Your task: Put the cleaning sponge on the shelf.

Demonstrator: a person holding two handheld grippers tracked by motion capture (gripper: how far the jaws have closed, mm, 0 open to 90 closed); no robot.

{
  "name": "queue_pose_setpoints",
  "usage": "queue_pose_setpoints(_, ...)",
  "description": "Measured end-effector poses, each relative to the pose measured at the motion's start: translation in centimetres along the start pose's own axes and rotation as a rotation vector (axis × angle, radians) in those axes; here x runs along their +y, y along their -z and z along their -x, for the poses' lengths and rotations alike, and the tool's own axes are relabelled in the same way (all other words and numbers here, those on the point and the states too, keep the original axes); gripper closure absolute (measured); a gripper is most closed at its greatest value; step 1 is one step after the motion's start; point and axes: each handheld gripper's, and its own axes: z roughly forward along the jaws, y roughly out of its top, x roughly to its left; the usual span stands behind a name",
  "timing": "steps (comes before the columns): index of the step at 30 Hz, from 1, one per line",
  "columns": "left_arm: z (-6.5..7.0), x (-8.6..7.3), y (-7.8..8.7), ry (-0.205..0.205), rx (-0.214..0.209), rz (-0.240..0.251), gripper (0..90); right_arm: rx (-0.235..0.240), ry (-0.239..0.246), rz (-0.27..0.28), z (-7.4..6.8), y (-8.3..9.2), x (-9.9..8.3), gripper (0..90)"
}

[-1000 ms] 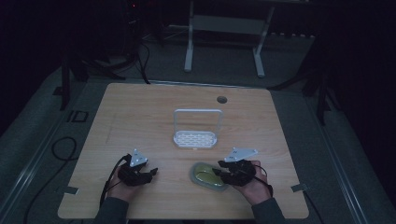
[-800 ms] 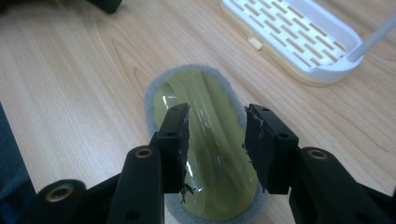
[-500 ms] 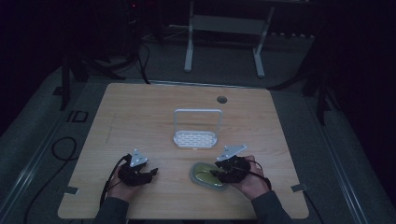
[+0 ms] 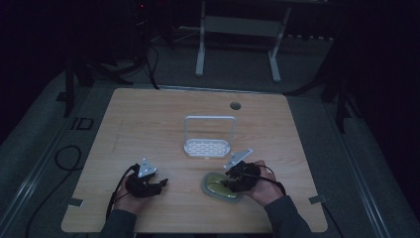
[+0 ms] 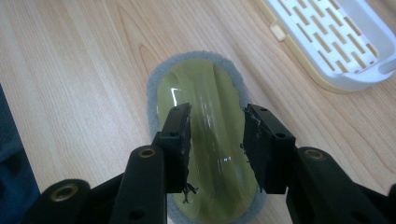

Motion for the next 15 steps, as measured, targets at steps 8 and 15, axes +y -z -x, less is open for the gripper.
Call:
queue_pose_setpoints(8, 0.0, 0.0, 0.0, -0.002, -0.002, 0.000, 41.4, 0.021, 0.029, -0.069, 0.4, -0.5, 0.7, 60.3)
queue_pose_setpoints(15, 0.0, 0.0, 0.0, -0.003, -0.003, 0.000, 41.0, 0.023, 0.052, -0.098, 0.3, -0.8, 1.2, 59.9)
